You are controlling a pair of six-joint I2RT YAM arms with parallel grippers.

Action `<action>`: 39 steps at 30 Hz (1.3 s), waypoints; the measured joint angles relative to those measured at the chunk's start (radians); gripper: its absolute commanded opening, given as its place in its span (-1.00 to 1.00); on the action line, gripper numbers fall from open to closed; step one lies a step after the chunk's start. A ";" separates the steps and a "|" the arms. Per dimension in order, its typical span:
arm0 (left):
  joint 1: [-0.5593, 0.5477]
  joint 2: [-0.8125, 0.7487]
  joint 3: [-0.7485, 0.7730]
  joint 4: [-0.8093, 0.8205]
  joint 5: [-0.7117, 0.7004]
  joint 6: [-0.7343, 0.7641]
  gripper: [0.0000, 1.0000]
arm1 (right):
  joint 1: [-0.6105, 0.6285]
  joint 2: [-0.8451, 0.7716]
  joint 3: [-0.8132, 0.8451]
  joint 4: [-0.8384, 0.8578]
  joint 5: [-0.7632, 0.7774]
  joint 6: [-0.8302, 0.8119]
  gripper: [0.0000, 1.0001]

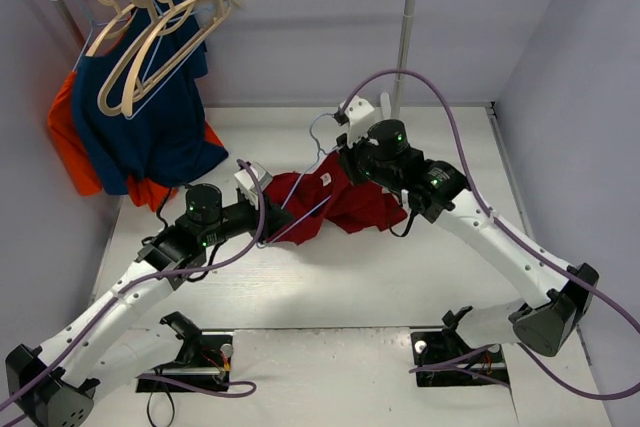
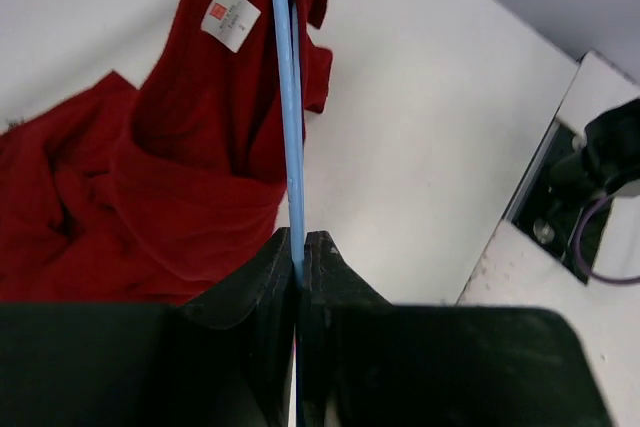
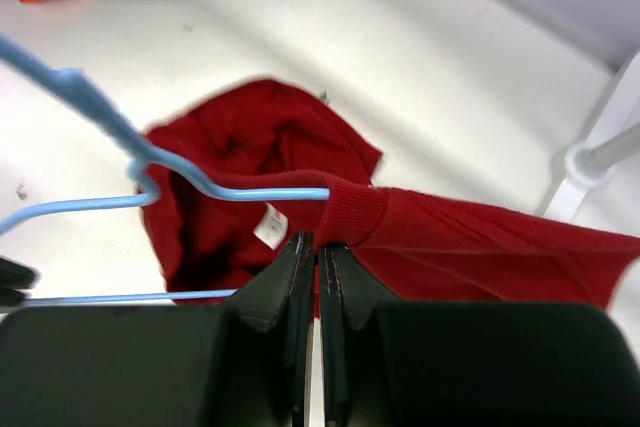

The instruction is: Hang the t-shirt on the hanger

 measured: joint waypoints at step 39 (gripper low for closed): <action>-0.006 0.172 -0.405 1.014 0.003 -0.199 -1.00 | 0.087 -0.033 0.233 -0.225 0.047 -0.161 0.08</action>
